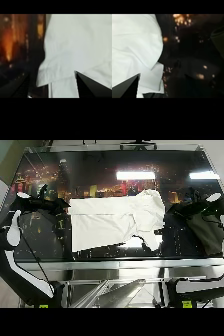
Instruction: Fold the shirts.
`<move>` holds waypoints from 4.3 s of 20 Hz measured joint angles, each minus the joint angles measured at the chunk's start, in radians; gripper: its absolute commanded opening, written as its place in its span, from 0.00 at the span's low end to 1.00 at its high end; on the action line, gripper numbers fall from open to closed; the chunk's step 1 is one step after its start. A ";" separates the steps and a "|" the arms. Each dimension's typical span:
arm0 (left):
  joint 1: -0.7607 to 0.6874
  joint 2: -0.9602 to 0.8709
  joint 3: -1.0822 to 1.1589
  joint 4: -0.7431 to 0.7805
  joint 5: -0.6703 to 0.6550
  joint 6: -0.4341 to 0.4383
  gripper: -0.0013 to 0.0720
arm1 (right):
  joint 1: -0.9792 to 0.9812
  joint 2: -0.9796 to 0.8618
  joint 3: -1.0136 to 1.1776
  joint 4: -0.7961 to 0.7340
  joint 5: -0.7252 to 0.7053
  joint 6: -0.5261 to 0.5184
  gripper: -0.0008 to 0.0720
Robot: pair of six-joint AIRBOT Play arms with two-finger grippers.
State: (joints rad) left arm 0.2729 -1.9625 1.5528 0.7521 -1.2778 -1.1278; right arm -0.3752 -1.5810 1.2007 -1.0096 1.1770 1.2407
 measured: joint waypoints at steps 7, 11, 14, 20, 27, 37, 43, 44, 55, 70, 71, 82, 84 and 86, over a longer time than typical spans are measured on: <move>-0.047 -0.141 0.165 0.000 -0.191 0.001 0.60 | 0.013 -0.034 -0.002 0.003 0.001 0.004 0.86; -0.042 -0.157 0.217 0.023 -0.298 -0.010 0.60 | 0.017 -0.051 -0.002 0.003 0.023 -0.008 0.78; -0.040 -0.159 0.235 0.013 -0.342 -0.018 0.34 | 0.029 -0.089 -0.003 0.011 0.028 -0.022 0.67; -0.063 -0.159 0.245 0.003 -0.346 -0.019 0.31 | 0.085 -0.162 -0.002 0.145 0.034 -0.094 0.25; -0.027 -0.159 0.246 0.008 -0.385 -0.016 0.31 | 0.094 -0.167 0.012 0.206 0.031 -0.148 0.12; -0.022 -0.161 0.245 0.029 -0.359 0.011 0.33 | 0.090 -0.165 0.015 0.229 0.035 -0.153 0.27; 0.050 -0.160 0.246 0.100 -0.352 -0.021 0.42 | 0.089 -0.165 0.015 0.229 0.036 -0.153 0.27; 0.067 -0.160 0.246 0.105 -0.344 -0.032 0.42 | 0.088 -0.165 0.015 0.229 0.033 -0.153 0.27; -0.008 -0.162 0.245 0.099 -0.217 -0.022 0.43 | 0.088 -0.165 0.015 0.229 0.027 -0.153 0.27; -0.019 -0.034 0.246 -0.225 -0.346 0.059 0.04 | 0.073 -0.063 0.102 0.500 0.105 -0.244 0.04; -0.014 0.012 0.246 -0.274 -0.358 0.064 0.04 | 0.064 -0.020 0.134 0.559 0.124 -0.261 0.04; 0.222 0.776 0.247 -1.132 -0.373 0.259 0.05 | -0.203 0.811 0.383 0.858 -0.100 -0.475 0.03; 0.344 0.883 0.247 -1.181 -0.345 0.274 0.05 | -0.238 0.908 0.390 0.861 -0.203 -0.526 0.03; 0.464 0.945 0.246 -1.185 -0.322 0.274 0.05 | -0.257 0.942 0.393 0.868 -0.270 -0.568 0.03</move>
State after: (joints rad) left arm 0.7372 -1.0176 1.7985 -0.4332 -1.5997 -0.8543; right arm -0.6319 -0.6392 1.5932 -0.1413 0.9073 0.6727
